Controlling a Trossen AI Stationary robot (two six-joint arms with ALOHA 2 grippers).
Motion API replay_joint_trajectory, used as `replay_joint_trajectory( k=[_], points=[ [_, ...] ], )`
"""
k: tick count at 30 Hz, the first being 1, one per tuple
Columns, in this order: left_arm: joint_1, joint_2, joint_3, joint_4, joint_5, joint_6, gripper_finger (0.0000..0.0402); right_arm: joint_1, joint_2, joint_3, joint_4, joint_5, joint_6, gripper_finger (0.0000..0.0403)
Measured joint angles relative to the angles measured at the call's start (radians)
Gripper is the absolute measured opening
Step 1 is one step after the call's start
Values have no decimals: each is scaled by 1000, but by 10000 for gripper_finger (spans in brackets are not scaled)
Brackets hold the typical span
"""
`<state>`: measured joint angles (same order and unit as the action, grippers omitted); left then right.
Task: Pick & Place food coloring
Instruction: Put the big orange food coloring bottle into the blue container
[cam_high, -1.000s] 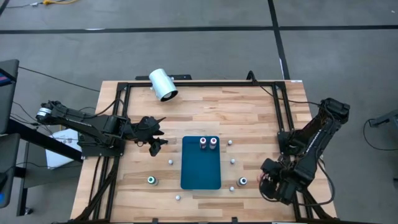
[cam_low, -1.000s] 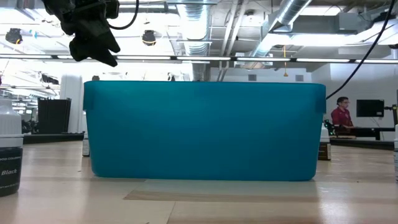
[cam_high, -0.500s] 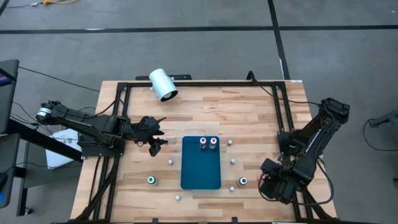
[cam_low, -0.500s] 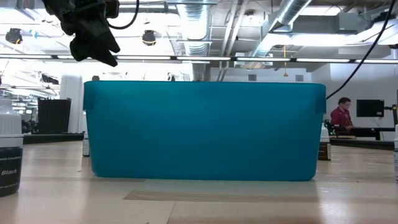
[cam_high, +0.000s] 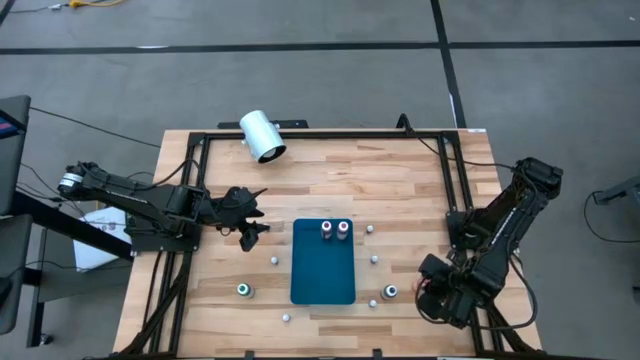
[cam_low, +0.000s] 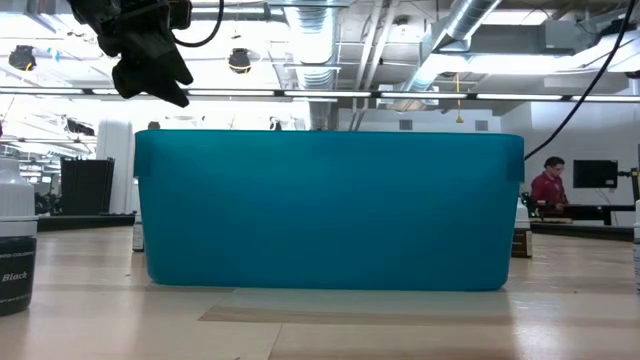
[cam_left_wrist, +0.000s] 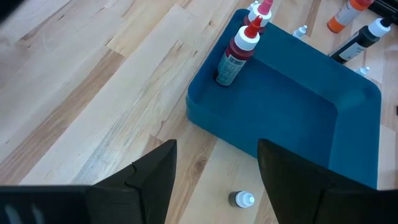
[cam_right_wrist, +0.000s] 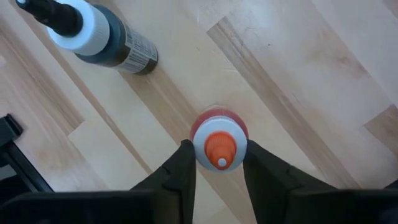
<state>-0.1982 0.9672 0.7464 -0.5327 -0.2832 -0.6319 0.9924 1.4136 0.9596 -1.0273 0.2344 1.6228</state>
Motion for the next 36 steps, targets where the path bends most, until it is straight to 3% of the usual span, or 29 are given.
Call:
replay_joint_trajectory(
  k=[8,16,28,36],
  points=[
    [0,0,0,0,0,0,213,0,-10,0,2,2,1,95],
    [0,0,0,0,0,0,213,-21,-124,0,-35,22,0,94],
    [0,0,0,1,-1,-6,213,-26,-345,0,-37,223,-119,93],
    [0,0,0,2,-1,-10,213,-26,-439,0,128,352,-379,93]
  ],
)
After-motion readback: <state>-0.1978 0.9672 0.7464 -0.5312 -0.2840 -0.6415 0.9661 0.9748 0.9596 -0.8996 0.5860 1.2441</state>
